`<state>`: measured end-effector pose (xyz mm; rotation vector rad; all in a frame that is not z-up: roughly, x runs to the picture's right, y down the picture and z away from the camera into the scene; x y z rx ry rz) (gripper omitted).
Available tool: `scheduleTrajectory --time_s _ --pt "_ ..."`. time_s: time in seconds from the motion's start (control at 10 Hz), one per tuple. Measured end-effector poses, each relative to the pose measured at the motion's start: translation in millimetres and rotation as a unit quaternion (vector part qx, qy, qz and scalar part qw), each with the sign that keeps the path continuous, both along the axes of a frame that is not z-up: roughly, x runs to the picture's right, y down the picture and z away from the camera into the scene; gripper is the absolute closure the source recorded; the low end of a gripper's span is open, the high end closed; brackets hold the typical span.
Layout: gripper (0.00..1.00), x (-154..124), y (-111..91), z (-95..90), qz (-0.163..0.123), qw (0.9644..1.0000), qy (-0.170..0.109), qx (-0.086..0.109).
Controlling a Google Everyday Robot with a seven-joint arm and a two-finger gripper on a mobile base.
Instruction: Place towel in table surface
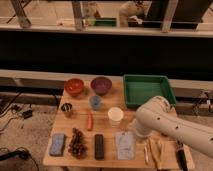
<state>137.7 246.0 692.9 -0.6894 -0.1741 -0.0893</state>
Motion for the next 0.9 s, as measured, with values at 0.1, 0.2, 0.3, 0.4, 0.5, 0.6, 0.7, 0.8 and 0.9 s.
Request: scheduleTrajectory --time_s 0.1,0.2,0.3,0.4,0.5,0.6,0.7,0.8,0.9 --pt "0.2 0.9 4.9 2.2 0.001 1.0 0.002 -0.003" --pt "0.2 0.9 12.5 3.5 0.001 1.0 0.004 -0.008" --pt "0.2 0.0 19.8 3.4 -0.002 0.9999 0.005 -0.012" --pt "0.2 -1.1 26.4 3.5 -0.006 0.9998 0.006 -0.017" --pt "0.2 -3.9 33.8 4.7 -0.011 0.9997 0.005 -0.021" --pt "0.2 -7.8 40.3 6.6 -0.018 0.9995 0.004 -0.025" --pt "0.2 -10.3 43.2 8.9 -0.023 0.9994 0.003 -0.025" --pt "0.2 -12.9 46.6 11.2 -0.027 0.9993 0.001 -0.025" --pt "0.2 -15.9 48.7 13.5 -0.032 0.9992 -0.002 -0.023"
